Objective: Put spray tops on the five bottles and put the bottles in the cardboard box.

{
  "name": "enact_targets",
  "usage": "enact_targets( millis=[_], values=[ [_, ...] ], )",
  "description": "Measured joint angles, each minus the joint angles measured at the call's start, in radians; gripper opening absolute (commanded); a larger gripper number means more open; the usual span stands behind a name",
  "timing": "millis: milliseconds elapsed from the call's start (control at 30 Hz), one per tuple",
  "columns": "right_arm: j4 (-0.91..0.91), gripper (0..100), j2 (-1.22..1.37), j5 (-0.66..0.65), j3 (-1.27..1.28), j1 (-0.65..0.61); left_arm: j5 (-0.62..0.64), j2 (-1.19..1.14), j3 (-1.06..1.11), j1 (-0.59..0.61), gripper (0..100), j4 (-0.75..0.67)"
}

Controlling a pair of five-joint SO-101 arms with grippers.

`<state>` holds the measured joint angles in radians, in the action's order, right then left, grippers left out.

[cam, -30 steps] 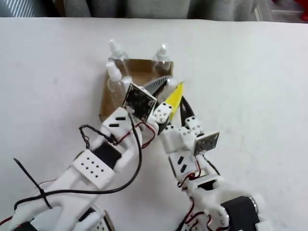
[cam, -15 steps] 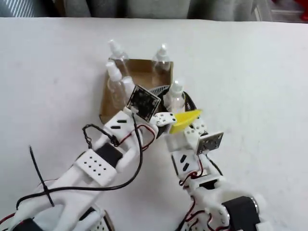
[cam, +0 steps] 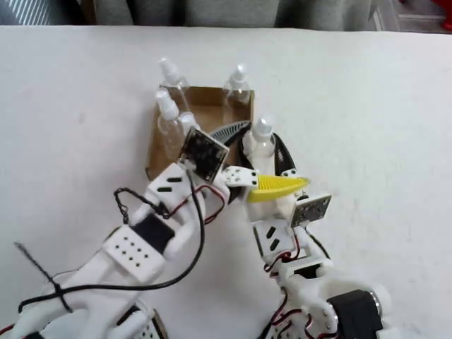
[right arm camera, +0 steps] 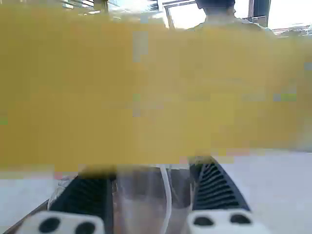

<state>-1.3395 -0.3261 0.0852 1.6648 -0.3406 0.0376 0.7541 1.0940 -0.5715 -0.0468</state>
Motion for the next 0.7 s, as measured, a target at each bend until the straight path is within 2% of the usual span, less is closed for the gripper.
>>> enact_targets(
  millis=[133,300,400,600,633,700],
  values=[
    [0.029,1.5,0.000,0.000,0.000,0.000,0.000,0.104,0.000,0.000,51,0.041],
    [0.032,1.5,0.000,0.000,0.000,0.000,0.000,0.198,-0.092,0.000,49,0.201],
    [0.032,1.5,0.000,0.000,0.000,0.000,0.000,0.242,-0.172,0.000,39,0.302],
    [0.032,1.5,0.000,0.000,0.000,0.000,0.000,0.339,-0.273,0.014,2,0.479],
    [0.032,1.5,0.000,0.000,0.000,0.000,0.000,0.359,-0.278,0.025,1,0.488],
    [0.032,1.5,0.000,0.000,0.000,0.015,0.000,0.399,-0.281,0.054,7,0.497]
  ],
)
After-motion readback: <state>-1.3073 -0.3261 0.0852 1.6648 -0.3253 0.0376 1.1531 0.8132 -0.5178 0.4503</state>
